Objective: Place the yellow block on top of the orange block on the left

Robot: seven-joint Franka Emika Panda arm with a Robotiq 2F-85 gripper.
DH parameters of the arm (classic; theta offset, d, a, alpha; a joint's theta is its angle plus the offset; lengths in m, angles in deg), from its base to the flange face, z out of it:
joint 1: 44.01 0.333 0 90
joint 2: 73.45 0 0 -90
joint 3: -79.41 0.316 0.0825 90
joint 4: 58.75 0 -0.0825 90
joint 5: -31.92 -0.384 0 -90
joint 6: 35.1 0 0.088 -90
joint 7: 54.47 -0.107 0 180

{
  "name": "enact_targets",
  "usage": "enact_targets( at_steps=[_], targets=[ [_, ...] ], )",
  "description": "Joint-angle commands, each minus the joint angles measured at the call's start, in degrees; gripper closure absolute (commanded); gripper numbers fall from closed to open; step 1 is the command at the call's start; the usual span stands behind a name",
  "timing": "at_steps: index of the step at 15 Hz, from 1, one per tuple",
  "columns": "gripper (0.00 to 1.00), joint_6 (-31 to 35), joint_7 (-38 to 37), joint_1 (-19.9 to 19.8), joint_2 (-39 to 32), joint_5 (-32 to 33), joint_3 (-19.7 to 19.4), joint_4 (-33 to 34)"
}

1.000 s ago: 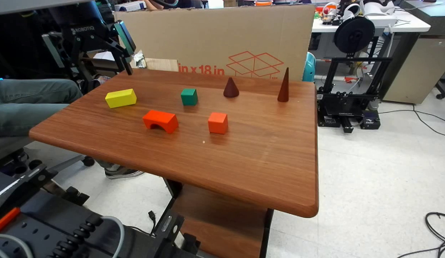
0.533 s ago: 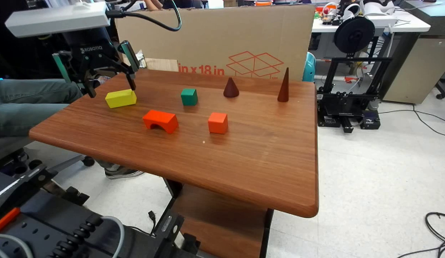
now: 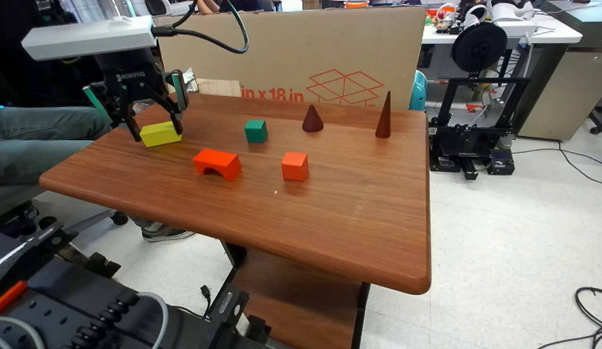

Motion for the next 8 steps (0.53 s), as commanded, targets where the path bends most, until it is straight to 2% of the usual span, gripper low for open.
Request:
enact_targets(
  at_steps=[1, 5, 8],
  targets=[
    [0.58, -2.83, -1.32, 1.08, -0.71, -0.15, -0.84, 2.80],
    [0.58, -3.43, -3.63, 0.42, 1.58, -1.30, -1.17, 2.50],
    [0.58, -4.62, -7.20, -0.84, 5.22, -4.62, -1.54, 0.39]
  ],
)
